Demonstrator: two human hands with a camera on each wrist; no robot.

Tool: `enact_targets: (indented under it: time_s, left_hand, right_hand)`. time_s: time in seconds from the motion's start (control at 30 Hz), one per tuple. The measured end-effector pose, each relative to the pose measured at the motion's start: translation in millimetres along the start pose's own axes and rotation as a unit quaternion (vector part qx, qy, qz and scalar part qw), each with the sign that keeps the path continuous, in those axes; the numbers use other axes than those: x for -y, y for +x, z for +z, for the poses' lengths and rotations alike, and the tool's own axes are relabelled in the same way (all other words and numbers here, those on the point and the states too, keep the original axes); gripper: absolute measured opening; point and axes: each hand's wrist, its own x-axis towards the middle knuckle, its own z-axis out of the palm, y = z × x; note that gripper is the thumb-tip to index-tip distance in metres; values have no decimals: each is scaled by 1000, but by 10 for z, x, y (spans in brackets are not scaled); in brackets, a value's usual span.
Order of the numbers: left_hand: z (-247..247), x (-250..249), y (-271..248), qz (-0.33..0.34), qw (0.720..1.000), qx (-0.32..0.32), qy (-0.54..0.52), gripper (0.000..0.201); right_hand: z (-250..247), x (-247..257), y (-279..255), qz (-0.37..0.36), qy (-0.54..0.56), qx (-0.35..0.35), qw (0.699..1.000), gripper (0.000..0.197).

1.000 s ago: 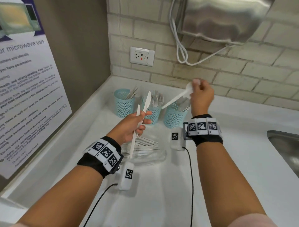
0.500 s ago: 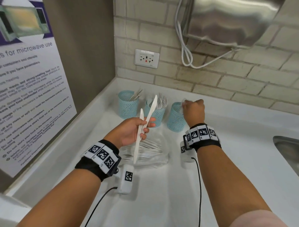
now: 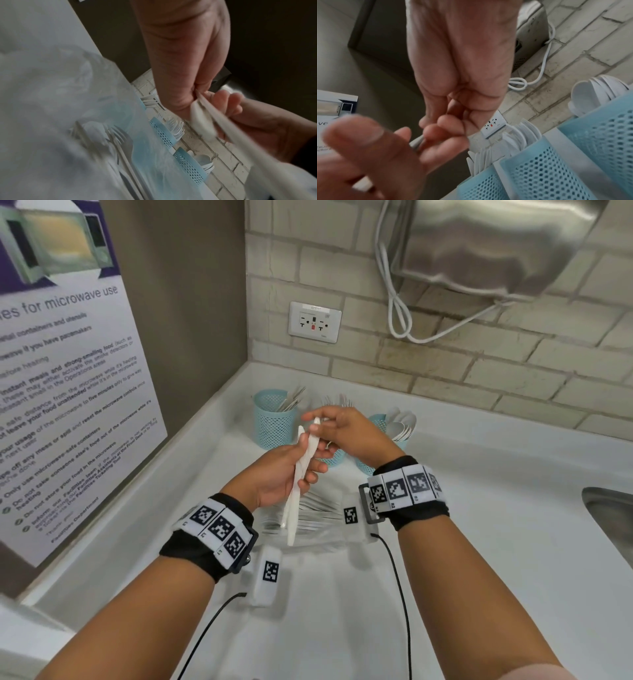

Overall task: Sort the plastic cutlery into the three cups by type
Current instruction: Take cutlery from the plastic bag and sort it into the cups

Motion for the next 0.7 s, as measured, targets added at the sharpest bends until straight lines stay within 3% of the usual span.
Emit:
enact_targets:
  time_s: [0.13,0.23,0.37,0.47,0.53,0.57,0.67,0.7]
  left_hand:
    - [-15,25,-4,18,998,-23,52,57]
    - [-31,46,8,18,998,-22,63,63]
    - [-110,19,-17,18,996,-19,89,48]
    - [-260,-30,-83,25,987,-73,141,40]
    - [-339,-45,-132,39,956,-152,247,36]
    - [-377,-36,-153,44,928,-182,323,31]
    - [-493,53,-202,-14,805,-173,567,28]
    - [-528,74,-209,-28,783,-158,601,24]
  right_hand:
    - [40,-6,-41,6,15,49,999,25]
    - [59,15,-42,15,20,45,999,16]
    - [34,45,26,48,27,-40,998,14]
    - [-102,111,144,45,82,-146,985,16]
    - [-203,181,262,29,84,-217,972,17]
    - [-234,223,332,12,75,-251,965,18]
    - [-239,325,569,-51,51,-342,937,22]
    - [-211,338,653,-68,36,-362,929,21]
